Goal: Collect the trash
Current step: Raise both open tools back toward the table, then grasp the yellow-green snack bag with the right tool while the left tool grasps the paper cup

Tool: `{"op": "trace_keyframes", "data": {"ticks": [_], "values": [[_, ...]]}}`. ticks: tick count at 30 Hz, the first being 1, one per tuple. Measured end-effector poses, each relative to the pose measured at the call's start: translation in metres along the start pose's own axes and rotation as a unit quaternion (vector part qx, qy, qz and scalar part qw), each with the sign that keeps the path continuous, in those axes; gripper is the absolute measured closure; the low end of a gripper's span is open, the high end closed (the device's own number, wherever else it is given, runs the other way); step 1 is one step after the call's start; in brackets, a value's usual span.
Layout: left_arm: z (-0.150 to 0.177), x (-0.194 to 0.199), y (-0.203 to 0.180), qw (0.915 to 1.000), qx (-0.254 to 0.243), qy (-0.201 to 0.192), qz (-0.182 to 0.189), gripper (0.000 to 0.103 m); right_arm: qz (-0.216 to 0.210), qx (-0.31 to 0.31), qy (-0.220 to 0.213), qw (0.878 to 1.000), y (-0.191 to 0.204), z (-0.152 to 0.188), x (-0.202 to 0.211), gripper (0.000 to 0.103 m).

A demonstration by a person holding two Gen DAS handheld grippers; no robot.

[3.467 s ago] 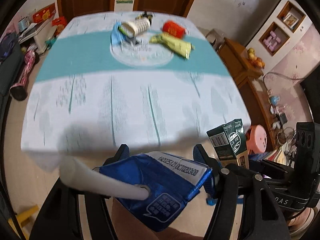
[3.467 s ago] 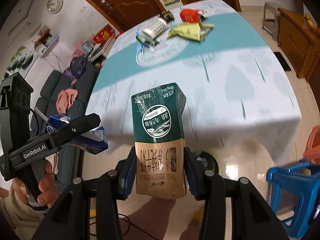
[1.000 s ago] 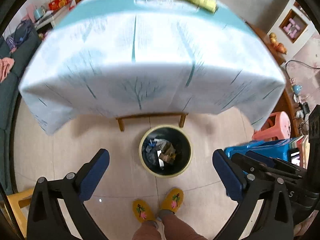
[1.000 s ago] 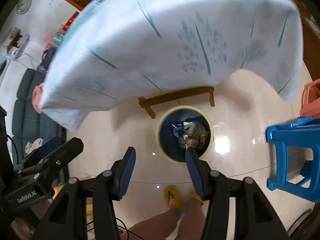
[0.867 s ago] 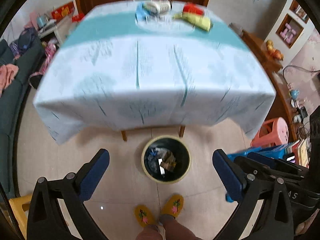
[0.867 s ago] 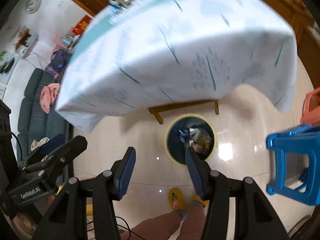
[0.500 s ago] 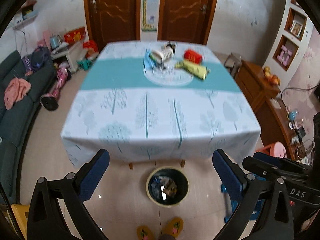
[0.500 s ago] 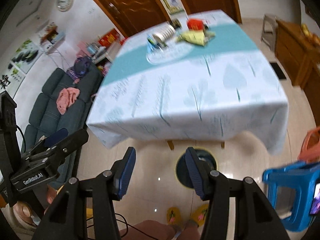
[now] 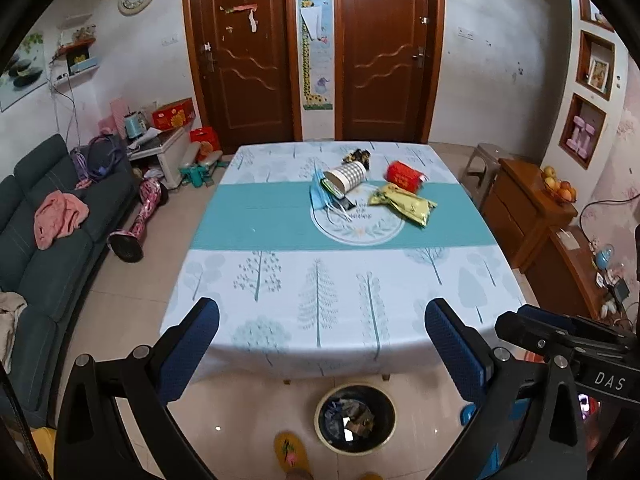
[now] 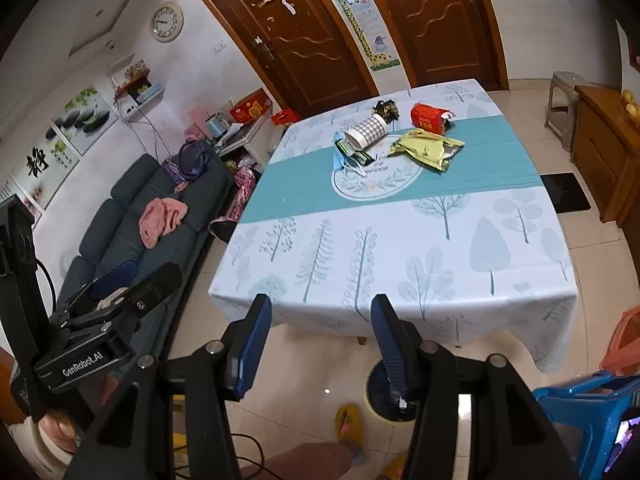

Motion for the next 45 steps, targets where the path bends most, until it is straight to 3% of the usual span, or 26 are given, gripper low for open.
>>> {"op": "trace_keyframes", "data": {"ticks": [9, 15, 19, 26, 32, 40, 45], "values": [[-0.044, -0.053, 0.006, 0.9994, -0.024, -0.001, 0.026, 0.001, 0.003, -0.034, -0.013, 0.999, -0.004, -0.042, -0.030, 0.051], [-0.094, -0.120, 0.010, 0.9957, -0.071, 0.009, 0.059, 0.001, 0.017, -0.096, -0.016, 0.995, -0.020, -0.083, -0.075, 0.051], [-0.132, -0.178, 0.016, 0.9904, -0.110, 0.025, 0.080, 0.001, 0.024, -0.167, -0.015, 0.985, -0.038, -0.115, -0.120, 0.051], [-0.196, -0.304, 0.022, 0.9756, -0.160, 0.083, 0.125, 0.001, 0.031, -0.294, -0.024, 0.955, -0.074, -0.153, -0.198, 0.051], [-0.219, -0.390, 0.015, 0.9611, -0.195, 0.127, 0.149, 0.001, 0.037, -0.386, -0.042, 0.921, -0.107, -0.172, -0.252, 0.051], [-0.222, -0.453, -0.011, 0.9413, -0.248, 0.163, 0.162, 0.001, 0.039, -0.476, -0.098, 0.873, -0.143, -0.181, -0.272, 0.051], [-0.218, -0.474, -0.029, 0.9334, -0.282, 0.175, 0.137, 0.001, 0.023, -0.514, -0.134, 0.847, -0.158, -0.180, -0.272, 0.051]]}}
Point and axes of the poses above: each gripper's, at about its wrist camera, not at the fingertips, and x roughly against the way its jaws point, y to its left, z to its underside, the point moved 3 cm from there along -x, roughly the way its jaws point, and after that the axes turned 13 degrees about -x, right-handed, at the moved point
